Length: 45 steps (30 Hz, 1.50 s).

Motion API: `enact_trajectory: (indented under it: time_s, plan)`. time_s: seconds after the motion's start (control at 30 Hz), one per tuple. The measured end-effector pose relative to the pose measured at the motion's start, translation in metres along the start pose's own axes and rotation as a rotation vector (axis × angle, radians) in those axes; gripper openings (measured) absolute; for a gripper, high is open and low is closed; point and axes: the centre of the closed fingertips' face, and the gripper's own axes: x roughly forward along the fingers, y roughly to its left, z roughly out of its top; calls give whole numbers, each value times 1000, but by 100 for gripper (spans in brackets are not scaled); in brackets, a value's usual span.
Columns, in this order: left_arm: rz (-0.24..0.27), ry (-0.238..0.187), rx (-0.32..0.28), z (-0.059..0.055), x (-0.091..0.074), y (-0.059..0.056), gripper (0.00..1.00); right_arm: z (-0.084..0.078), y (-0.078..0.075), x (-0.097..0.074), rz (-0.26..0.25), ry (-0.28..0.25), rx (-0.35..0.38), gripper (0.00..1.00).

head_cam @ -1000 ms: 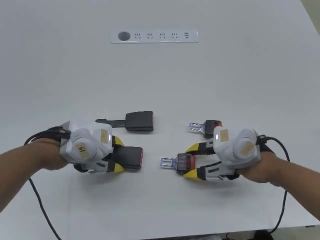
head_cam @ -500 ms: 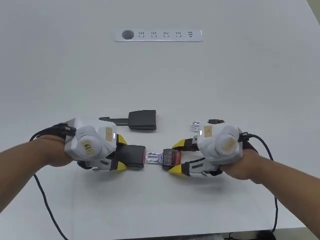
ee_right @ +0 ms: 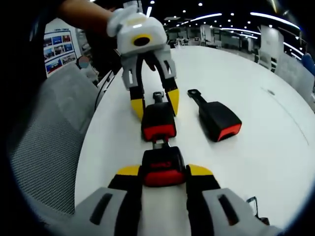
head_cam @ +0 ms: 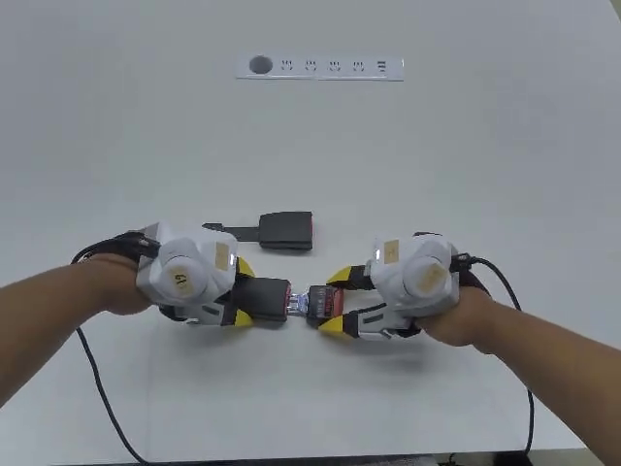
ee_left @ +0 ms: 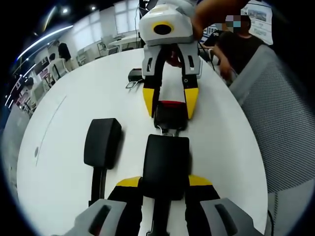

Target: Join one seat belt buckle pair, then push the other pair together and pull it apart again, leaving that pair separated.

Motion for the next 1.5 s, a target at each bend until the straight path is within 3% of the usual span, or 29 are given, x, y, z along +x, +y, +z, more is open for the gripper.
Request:
enact_trajectory:
  time_s: [0.23, 0.6, 1.23, 1.5]
  plan:
    - [-4, 10, 6, 0, 1, -1, 34, 4, 0, 4, 3, 20, -11, 34]
    - [-10, 25, 13, 0, 1, -3, 33, 13, 4, 14, -3, 6, -6, 34]
    - [-19, 4, 4, 0, -1, -1, 33, 13, 7, 11, -2, -32, -5, 34]
    - [-18, -28, 3, -2, -2, 2, 33, 14, 6, 12, -5, -60, -10, 34]
